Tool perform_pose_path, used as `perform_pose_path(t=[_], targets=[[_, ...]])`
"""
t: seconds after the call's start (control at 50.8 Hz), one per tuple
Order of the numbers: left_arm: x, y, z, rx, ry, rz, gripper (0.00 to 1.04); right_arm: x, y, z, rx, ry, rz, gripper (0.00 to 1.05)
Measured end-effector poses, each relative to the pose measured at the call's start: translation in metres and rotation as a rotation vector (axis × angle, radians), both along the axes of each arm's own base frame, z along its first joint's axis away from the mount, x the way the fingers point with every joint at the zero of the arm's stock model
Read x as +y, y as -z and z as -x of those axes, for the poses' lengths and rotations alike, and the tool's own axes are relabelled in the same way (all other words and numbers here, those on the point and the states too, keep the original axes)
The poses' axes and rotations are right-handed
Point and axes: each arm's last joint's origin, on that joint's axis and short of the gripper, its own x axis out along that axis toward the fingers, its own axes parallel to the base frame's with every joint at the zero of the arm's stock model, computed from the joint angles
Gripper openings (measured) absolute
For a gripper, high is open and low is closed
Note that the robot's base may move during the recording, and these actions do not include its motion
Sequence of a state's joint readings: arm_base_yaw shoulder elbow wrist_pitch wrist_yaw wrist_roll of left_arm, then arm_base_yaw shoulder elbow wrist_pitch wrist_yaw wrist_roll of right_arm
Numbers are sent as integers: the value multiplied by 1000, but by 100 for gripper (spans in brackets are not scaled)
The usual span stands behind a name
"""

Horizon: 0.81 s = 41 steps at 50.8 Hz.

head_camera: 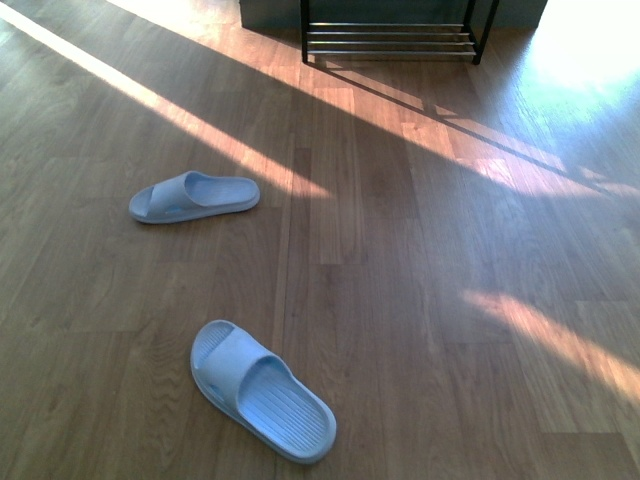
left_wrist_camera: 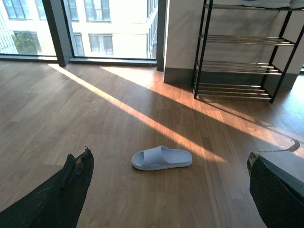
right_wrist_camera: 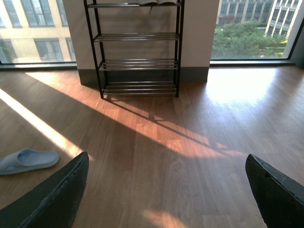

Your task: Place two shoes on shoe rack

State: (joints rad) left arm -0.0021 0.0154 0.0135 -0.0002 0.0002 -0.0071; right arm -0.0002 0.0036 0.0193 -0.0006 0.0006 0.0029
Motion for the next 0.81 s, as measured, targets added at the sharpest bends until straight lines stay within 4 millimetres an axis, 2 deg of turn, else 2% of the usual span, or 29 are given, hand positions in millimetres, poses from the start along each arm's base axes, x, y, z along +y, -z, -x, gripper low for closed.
perform_pose_path(t=[0.689,0.808], targets=[[0,0,0,0,-3,0,95,0,0,0,2,-4,0,96],[0,0,0,0,0,0,95,2,5,-12,83,-282,-9,96]])
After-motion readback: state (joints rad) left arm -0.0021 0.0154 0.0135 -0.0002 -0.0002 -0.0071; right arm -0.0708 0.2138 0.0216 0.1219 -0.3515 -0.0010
